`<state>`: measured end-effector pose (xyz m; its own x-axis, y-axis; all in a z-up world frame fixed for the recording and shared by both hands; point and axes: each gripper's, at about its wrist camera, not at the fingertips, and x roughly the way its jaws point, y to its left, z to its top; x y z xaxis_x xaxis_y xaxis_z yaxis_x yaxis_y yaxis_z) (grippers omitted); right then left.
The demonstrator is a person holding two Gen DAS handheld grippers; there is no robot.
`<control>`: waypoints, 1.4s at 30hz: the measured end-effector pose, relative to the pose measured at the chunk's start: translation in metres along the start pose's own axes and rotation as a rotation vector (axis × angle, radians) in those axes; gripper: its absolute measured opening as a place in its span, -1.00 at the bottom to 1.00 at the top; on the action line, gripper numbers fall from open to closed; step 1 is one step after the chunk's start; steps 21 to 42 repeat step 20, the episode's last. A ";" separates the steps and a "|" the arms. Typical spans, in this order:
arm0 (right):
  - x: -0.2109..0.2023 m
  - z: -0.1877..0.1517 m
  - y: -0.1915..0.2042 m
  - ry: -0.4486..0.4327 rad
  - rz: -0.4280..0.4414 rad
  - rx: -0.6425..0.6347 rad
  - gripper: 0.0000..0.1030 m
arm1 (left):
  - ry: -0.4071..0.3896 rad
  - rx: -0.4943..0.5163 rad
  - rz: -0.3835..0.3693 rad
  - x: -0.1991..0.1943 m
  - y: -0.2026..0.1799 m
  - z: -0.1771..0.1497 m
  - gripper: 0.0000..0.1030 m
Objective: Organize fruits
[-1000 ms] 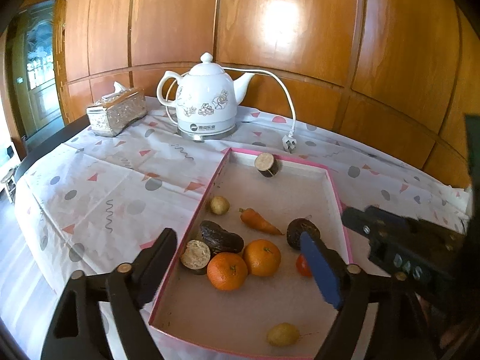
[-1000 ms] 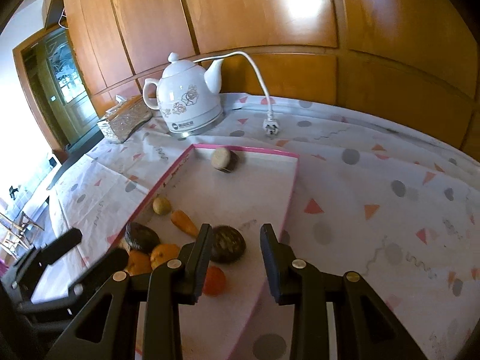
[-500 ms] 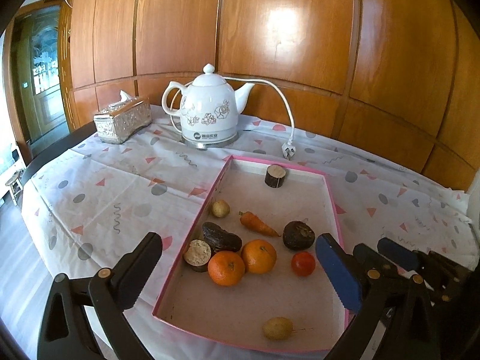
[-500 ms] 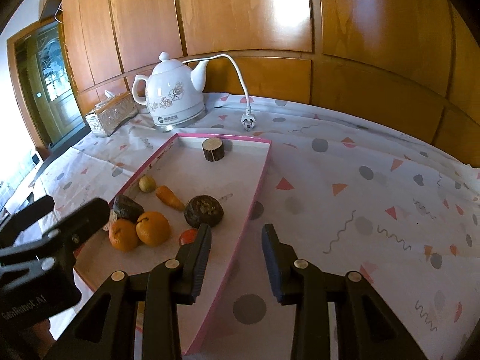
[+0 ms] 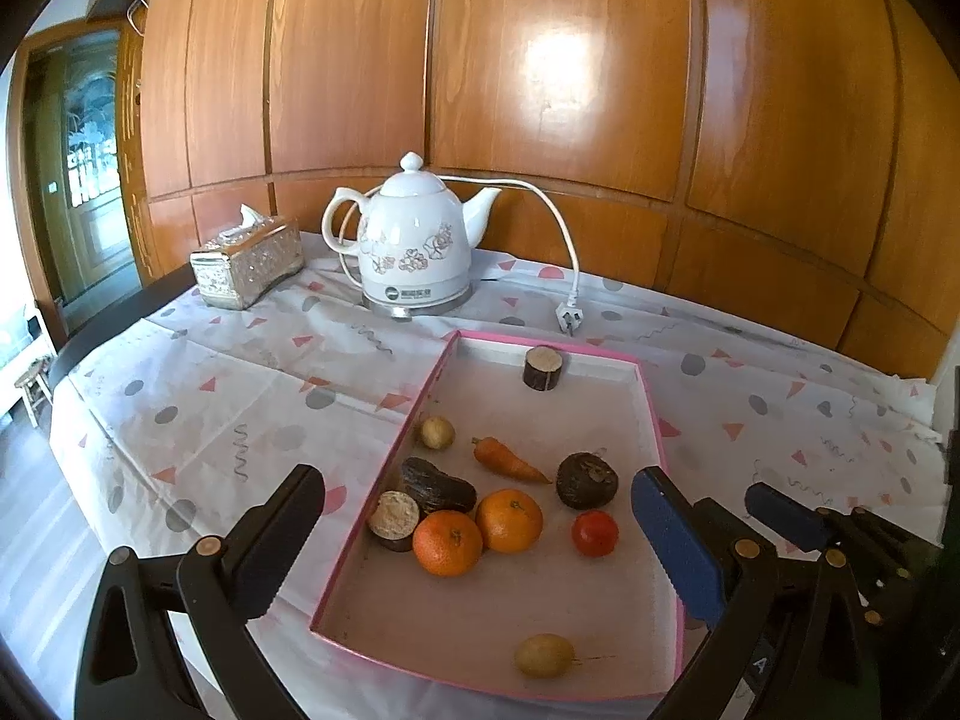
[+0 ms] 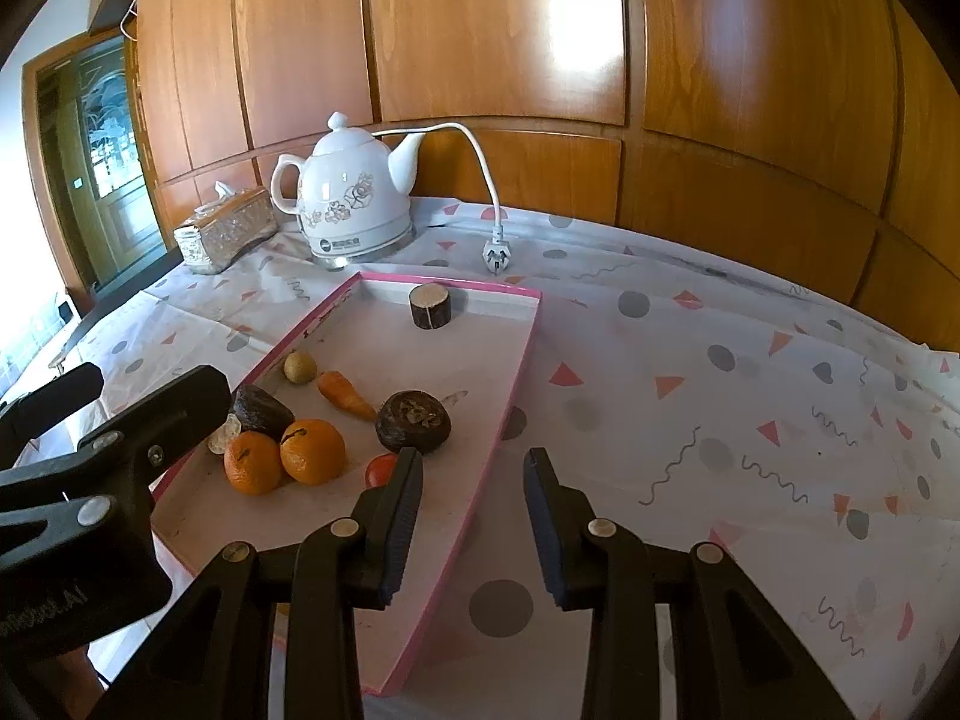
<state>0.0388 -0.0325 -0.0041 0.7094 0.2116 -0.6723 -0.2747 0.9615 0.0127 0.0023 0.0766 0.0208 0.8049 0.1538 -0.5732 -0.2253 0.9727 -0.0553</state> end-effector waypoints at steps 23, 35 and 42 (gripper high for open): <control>-0.001 -0.003 -0.002 0.001 0.012 -0.008 -0.32 | -0.012 -0.018 -0.005 -0.003 0.003 0.000 0.99; -0.001 -0.003 -0.002 0.001 0.012 -0.008 -0.32 | -0.012 -0.018 -0.005 -0.003 0.003 0.000 0.99; -0.001 -0.003 -0.002 0.001 0.012 -0.008 -0.32 | -0.012 -0.018 -0.005 -0.003 0.003 0.000 0.99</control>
